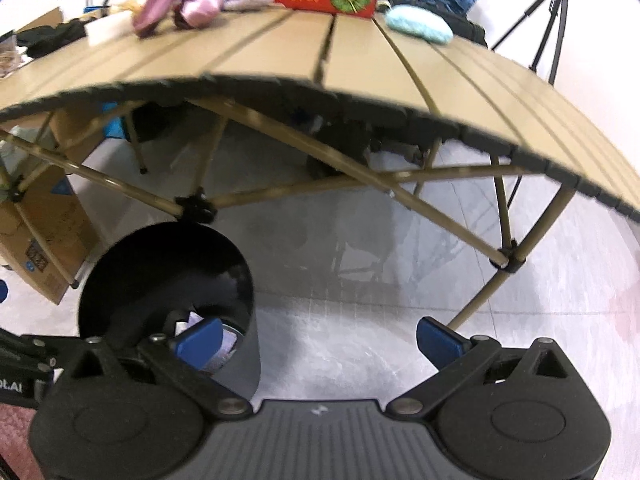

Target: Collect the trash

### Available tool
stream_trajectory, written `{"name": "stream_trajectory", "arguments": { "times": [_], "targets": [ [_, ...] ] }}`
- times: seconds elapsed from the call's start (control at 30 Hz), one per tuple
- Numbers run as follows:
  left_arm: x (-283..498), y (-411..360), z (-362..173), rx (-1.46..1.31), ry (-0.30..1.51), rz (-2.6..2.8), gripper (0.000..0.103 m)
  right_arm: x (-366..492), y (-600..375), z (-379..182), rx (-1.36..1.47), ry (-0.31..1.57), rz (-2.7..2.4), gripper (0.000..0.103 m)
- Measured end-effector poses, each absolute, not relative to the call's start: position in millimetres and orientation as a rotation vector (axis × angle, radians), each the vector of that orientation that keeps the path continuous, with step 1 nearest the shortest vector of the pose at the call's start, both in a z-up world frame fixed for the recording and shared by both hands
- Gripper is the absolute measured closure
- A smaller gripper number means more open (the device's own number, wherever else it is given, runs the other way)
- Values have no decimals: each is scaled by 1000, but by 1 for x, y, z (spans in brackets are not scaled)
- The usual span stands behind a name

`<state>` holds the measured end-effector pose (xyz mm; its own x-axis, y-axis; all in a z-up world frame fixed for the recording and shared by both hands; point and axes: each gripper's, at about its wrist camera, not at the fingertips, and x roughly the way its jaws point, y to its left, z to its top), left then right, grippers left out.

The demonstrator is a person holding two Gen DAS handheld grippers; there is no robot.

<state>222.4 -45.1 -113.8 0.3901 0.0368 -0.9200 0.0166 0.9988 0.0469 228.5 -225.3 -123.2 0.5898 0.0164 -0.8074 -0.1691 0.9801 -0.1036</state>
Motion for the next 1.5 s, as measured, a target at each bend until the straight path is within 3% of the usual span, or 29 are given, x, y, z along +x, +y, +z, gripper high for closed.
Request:
{"name": "stream_trajectory", "arguments": {
  "times": [0.83, 1.5],
  "targets": [
    [201, -9, 6, -1, 789, 92, 0, 196, -194, -5, -197, 581, 193, 0],
    [276, 34, 26, -121, 649, 247, 0, 265, -168, 7, -95, 437, 293, 0]
  ]
}}
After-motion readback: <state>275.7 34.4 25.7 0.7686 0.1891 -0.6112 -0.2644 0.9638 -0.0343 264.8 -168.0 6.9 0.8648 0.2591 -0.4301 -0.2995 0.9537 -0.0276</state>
